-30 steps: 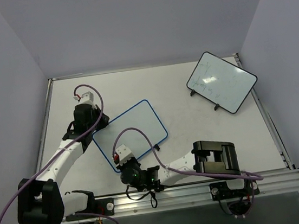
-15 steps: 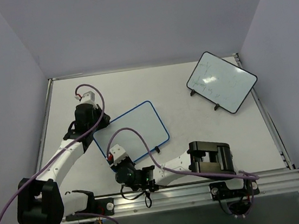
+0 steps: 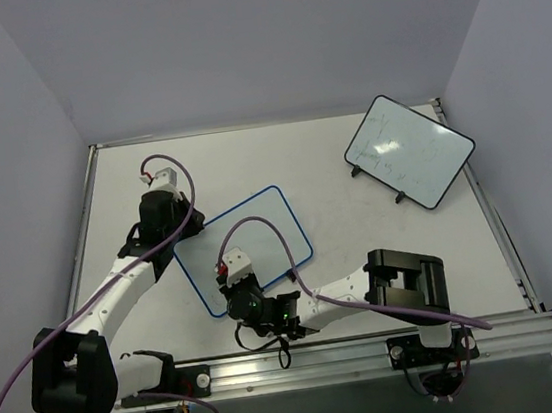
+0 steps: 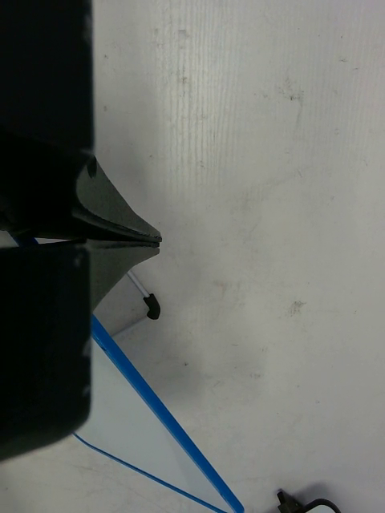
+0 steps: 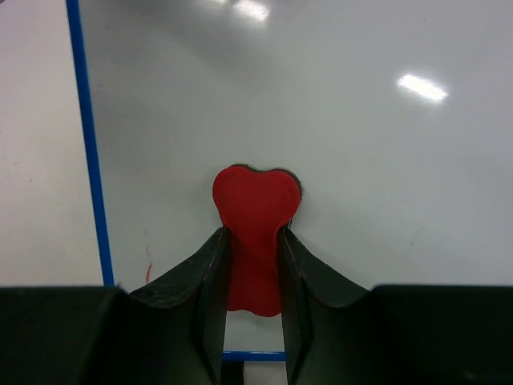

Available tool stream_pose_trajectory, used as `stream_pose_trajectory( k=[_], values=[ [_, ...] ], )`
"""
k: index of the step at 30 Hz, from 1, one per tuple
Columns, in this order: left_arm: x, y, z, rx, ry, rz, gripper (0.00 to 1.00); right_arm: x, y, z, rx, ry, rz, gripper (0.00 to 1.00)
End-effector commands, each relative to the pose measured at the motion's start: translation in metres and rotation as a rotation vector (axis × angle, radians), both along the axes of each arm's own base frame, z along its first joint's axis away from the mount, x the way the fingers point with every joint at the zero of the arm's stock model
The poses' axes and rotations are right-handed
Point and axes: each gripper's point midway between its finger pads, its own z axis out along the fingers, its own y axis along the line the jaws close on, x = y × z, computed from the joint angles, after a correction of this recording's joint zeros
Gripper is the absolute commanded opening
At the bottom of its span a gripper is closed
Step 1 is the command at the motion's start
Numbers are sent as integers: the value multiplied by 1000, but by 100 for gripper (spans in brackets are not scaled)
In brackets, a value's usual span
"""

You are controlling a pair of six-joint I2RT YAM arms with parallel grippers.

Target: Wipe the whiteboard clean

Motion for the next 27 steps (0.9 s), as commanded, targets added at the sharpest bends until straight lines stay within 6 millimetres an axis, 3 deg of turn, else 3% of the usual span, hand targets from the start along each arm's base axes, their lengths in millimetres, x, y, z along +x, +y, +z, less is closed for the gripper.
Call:
stream_pose_trajectory(
  k=[1, 6, 17, 27],
  values=[
    [-8, -9, -2, 4, 37, -36, 8, 25, -38, -7, -63, -2, -124, 0],
    [-9, -10, -2, 6, 38, -41, 8, 25, -32, -8, -62, 7, -105, 0],
    [-9, -14, 0, 8, 36, -50, 7, 7, 26, -2, -85, -21, -3, 0],
    [-9, -20, 4, 6, 30, -61, 7, -1, 42, 3, -94, -34, 28, 0]
  ],
)
